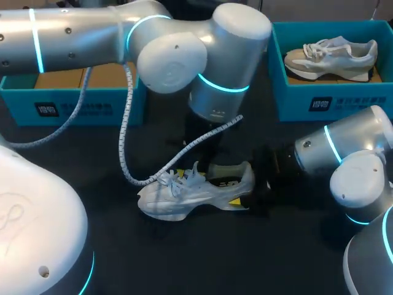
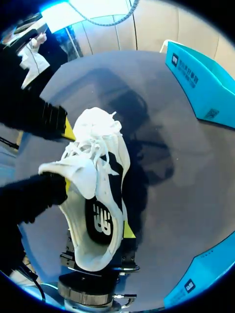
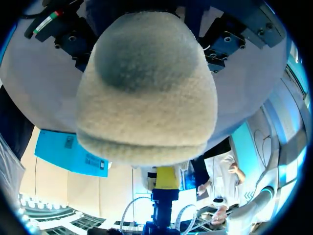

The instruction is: Take the shoe out of the shoebox, open the shoe tongue, remove and reinsert the insole, then place the shoe into the shoebox

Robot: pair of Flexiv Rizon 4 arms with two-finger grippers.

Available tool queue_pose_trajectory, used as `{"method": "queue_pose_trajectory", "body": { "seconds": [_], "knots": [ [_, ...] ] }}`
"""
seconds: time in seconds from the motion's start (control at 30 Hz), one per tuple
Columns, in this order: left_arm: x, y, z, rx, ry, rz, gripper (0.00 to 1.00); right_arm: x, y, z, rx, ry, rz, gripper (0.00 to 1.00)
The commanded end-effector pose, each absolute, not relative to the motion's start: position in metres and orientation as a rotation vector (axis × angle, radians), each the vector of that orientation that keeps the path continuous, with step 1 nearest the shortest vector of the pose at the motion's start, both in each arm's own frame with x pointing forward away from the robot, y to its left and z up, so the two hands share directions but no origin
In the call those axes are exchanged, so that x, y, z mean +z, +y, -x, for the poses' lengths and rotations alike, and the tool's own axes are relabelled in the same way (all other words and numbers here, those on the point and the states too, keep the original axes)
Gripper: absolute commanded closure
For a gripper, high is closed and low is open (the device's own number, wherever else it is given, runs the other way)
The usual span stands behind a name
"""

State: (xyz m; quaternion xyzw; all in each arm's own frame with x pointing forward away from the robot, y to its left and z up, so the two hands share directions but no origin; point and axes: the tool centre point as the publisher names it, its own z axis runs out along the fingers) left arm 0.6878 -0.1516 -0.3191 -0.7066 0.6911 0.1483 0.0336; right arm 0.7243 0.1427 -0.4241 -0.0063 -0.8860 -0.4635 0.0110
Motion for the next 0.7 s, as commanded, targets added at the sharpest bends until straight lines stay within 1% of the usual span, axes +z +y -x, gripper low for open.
{"method": "queue_pose_trajectory", "body": {
  "seconds": [0.03,0.4,0.7],
  "knots": [
    [-0.316,-0.137,-0.685,0.37,2.166,2.247,1.0,-0.425,0.144,-0.727,-1.44,-2.767,0.021,1.0],
    [-0.308,-0.114,-0.679,0.301,2.137,2.316,1.0,-0.425,0.144,-0.727,-1.44,-2.767,0.021,1.0],
    [-0.326,-0.091,-0.676,0.377,2.078,2.342,1.0,-0.425,0.144,-0.727,-1.44,-2.767,0.021,1.0]
  ]
}}
